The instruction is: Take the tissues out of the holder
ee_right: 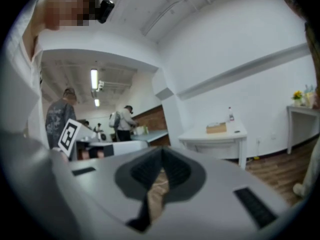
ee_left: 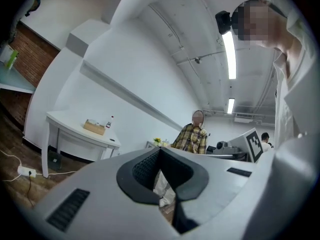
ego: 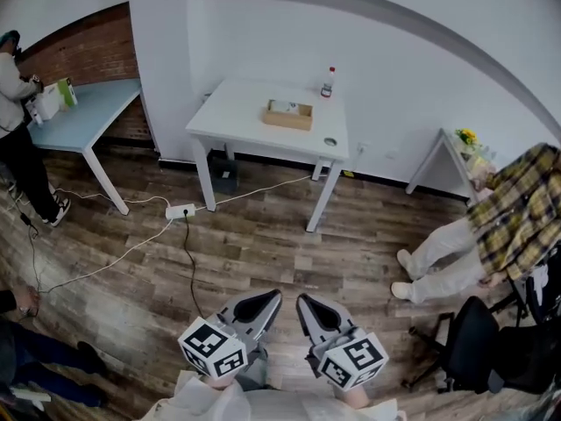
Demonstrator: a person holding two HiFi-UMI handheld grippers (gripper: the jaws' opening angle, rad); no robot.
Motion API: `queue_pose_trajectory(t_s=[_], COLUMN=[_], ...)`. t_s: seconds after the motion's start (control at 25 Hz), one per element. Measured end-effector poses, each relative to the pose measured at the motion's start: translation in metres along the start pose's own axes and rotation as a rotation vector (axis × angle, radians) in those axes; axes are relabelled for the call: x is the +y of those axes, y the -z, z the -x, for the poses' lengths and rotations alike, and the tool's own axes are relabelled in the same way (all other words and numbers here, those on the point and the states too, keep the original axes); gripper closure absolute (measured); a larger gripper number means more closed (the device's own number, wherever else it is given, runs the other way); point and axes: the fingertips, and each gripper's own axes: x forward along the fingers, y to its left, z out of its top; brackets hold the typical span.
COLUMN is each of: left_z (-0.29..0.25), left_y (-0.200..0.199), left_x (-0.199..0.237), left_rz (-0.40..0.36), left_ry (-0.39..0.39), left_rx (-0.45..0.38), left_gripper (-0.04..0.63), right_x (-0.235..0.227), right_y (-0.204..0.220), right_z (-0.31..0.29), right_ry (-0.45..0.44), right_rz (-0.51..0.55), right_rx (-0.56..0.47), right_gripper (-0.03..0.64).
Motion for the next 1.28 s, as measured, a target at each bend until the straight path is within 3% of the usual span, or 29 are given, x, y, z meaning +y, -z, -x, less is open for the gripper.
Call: queue_pose_trajectory(t_s=[0.32,0.56,0.76,0.96,1.28], left_z=[-0.082,-0.122,-0.148,-0.188,-0.295], left_y=[-0.067,-0.081,-0.088,-0.106,-0.136], left_x=[0.098,0.152,0.202,0.26,0.348], left_rz=[-0.018,0.021,0.074,0.04,0.023], left_ry=[0.11,0.136,0.103,0.051,-0.001], left_rx=[-0.02,-0.014,-0.017,-0.032,-0.041], left_gripper=[0.58,0.58,0.58,0.58,0.58], right_x=[-0.059,-0.094,-0.13,-0.182,-0.294], right_y=[-0.057,-0.069,-0.075,-0.096,-0.138], right_z=[-0.123,-0.189,-0.232,-0.281,-0.357], right_ry=[0.024,0.017,0.013,0.035,0.032], right_rz=[0.038,0.026,0.014,0.032,0.036], right_rx=[-0.041,-0.003,0.02,-0.006,-0.04], right_gripper=[0.607,0.607,0.607,0.607,0.607])
